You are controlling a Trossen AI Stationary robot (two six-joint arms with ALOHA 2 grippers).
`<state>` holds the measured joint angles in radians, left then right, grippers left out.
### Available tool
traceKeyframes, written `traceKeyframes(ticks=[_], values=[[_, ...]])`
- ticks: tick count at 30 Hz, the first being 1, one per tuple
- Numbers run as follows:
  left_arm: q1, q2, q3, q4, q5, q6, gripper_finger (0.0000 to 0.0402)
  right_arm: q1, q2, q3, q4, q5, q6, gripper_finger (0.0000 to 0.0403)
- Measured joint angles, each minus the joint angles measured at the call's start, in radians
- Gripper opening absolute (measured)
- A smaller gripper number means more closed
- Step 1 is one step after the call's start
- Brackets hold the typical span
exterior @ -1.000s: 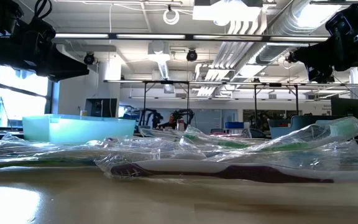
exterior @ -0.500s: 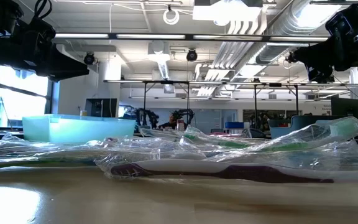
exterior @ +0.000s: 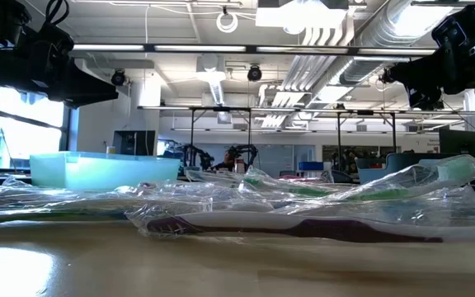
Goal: Pick & Place Toothbrushes
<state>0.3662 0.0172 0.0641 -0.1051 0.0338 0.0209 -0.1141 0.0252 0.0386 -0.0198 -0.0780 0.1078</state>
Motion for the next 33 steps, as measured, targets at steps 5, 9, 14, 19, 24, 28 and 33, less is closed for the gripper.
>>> traceKeyframes(ticks=[5, 9, 14, 19, 24, 28, 33], values=[[0.0, 0.0, 0.0, 0.001, 0.011, -0.141, 0.0181, 0.0, 0.0, 0.0, 0.0, 0.0, -0.006, 0.0003], [0.0, 0.0, 0.0, 0.002, 0.01, -0.308, 0.0181, 0.0, 0.0, 0.0, 0.0, 0.0, -0.007, 0.0003], [0.0, 0.0, -0.002, 0.009, -0.037, -0.313, 0.0181, 0.0, 0.0, 0.0, 0.001, 0.0, -0.007, 0.0003], [0.0, 0.0, -0.002, 0.01, -0.038, -0.315, 0.0181, 0.0, 0.0, 0.0, 0.001, -0.004, 0.001, 0.0002], [0.0, 0.0, -0.002, 0.011, -0.04, -0.315, 0.0181, 0.001, 0.0, 0.0, 0.01, 0.004, -0.008, 0.0002], [0.0, 0.0, -0.002, 0.012, -0.04, -0.315, 0.0181, 0.001, 0.0, 0.0, 0.014, 0.051, -0.006, 0.0002], [0.0, 0.0, -0.002, 0.012, -0.041, -0.315, 0.0181, 0.001, 0.0, 0.0, 0.014, 0.087, -0.008, 0.0002]])
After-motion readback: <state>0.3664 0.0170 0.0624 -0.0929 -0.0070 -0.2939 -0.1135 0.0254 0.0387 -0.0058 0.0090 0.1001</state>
